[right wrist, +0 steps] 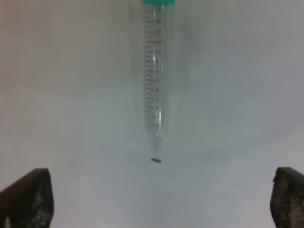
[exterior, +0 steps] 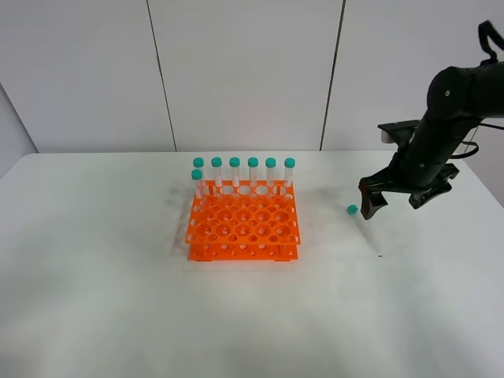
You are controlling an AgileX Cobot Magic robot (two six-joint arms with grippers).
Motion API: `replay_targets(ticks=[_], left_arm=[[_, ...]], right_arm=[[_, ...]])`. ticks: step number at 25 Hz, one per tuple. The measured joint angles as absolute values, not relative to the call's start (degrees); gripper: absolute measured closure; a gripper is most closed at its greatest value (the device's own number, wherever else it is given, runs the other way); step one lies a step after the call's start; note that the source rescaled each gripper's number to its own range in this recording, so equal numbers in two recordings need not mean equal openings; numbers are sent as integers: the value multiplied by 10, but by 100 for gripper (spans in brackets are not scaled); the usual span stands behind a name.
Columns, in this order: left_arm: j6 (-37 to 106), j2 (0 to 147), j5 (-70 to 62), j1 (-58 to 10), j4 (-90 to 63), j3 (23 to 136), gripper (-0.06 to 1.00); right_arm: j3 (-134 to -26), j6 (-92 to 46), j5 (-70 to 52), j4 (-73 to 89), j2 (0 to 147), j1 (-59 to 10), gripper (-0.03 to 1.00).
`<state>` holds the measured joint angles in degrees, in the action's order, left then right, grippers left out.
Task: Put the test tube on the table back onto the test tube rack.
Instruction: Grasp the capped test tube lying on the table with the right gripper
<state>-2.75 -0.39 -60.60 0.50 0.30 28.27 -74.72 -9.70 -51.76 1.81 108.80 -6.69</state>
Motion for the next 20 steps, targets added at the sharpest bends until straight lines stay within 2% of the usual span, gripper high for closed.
replay_targets(ticks=[15,20], left_arm=[[-27,-4,-606,5,3,283,9],[-27,-4,-606,5,3,283,9]], right_arm=[[-752,-73,-424,23,1187,-66,-3],[-783,-70,-435,34,1203,-66,-3]])
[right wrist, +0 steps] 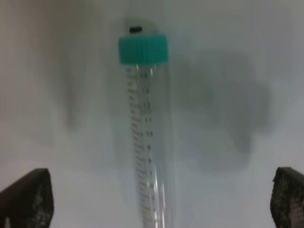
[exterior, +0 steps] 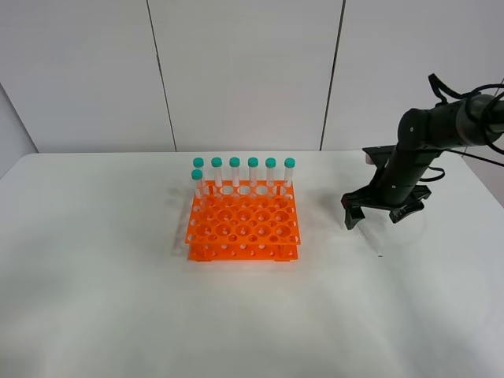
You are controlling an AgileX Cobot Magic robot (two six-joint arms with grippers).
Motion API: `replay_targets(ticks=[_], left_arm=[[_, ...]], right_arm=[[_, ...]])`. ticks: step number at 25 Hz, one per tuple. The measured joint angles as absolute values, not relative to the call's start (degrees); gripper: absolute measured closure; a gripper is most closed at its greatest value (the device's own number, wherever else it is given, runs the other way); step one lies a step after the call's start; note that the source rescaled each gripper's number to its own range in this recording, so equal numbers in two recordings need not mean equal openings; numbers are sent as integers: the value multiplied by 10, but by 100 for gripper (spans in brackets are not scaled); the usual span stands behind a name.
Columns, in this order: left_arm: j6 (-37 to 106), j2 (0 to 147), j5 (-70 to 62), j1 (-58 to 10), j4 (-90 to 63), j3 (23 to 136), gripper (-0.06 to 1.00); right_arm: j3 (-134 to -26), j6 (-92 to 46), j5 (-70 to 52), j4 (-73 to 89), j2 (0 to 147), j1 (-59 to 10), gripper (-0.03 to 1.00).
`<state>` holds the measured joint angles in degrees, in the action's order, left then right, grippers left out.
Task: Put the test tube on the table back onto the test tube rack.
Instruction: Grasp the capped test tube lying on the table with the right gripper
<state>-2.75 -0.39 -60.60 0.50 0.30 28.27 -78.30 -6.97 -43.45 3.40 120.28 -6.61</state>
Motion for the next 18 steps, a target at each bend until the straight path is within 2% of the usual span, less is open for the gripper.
replay_targets(ticks=[18], left_arm=[[-27,-4,-606,5,3,283,9]], right_arm=[[-795,-70,-474,25,1228,-66,-3]])
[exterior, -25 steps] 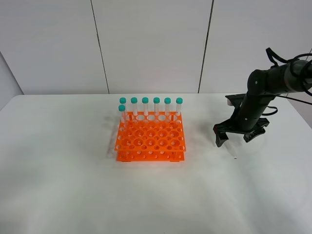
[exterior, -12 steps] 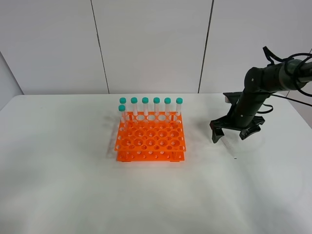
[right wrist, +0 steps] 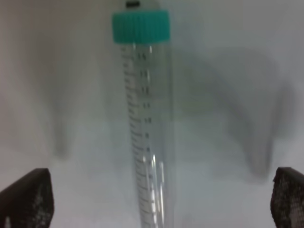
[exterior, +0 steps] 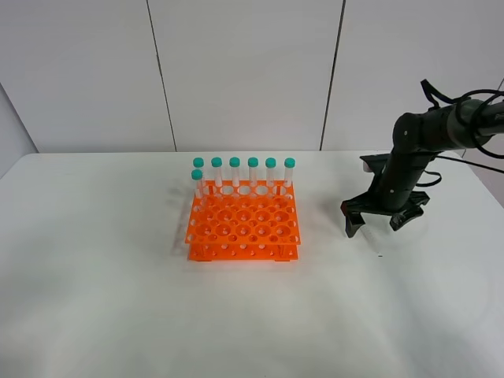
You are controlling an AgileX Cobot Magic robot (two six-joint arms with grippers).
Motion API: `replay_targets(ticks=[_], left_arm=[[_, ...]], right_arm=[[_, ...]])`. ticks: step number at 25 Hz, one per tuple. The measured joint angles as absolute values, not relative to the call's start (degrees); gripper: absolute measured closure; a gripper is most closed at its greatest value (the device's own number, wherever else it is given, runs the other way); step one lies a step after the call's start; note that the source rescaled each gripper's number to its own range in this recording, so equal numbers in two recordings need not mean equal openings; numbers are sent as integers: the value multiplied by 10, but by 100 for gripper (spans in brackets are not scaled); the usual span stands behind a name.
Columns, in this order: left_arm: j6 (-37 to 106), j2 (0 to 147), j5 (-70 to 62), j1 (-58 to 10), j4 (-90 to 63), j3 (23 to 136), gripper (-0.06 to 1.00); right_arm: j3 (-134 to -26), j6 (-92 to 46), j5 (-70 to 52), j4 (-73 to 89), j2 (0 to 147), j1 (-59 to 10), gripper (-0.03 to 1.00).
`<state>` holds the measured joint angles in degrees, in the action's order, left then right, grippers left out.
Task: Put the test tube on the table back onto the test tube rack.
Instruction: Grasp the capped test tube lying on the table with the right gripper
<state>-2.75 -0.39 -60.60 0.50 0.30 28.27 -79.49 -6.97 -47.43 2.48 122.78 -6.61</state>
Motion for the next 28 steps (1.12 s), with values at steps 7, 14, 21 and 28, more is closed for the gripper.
replay_targets(ticks=[7,14,21,28], left_arm=[[-27,-4,-606,5,3,283,9],[-27,-4,-606,5,3,283,9],[-27,-4,-606,5,3,283,9],[-27,-4,-606,5,3,283,9]], right_arm=[[-795,-70,-476,20,1231,-66,-3],[-795,-70,-471,19,1231,-66,-2],[-795,-70,-471,19,1231,-66,-1],[-795,-70,-472,17,1231,-66,-1]])
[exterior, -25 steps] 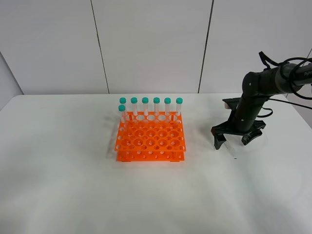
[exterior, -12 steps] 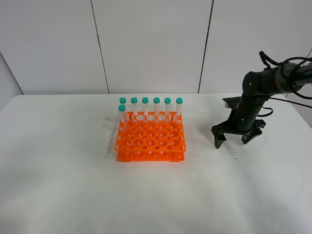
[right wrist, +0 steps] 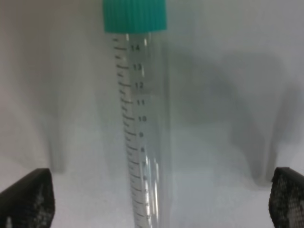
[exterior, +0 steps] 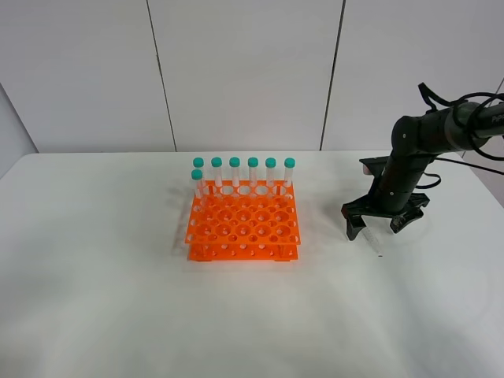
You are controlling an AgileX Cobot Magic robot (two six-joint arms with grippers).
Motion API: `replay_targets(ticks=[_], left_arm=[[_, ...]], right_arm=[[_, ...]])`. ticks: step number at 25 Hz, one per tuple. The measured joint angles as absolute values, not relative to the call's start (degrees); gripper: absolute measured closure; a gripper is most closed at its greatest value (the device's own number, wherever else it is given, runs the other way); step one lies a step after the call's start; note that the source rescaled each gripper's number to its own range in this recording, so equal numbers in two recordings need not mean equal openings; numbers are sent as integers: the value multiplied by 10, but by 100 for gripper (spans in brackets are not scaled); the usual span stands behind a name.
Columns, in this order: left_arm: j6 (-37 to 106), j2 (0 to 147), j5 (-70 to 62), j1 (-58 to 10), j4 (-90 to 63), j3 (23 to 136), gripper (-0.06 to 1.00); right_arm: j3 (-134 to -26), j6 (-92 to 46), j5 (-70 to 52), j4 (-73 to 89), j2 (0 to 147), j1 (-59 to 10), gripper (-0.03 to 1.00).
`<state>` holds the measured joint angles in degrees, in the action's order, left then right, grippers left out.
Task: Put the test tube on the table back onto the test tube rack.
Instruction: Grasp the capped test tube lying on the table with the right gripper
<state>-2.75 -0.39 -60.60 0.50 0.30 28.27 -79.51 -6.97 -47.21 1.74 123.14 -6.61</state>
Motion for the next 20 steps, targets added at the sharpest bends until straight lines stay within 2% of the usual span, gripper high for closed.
replay_targets(ticks=[20], left_arm=[[-27,-4,-606,5,3,283,9]], right_arm=[[-795,-50,-468,-12,1231,-67,-1]])
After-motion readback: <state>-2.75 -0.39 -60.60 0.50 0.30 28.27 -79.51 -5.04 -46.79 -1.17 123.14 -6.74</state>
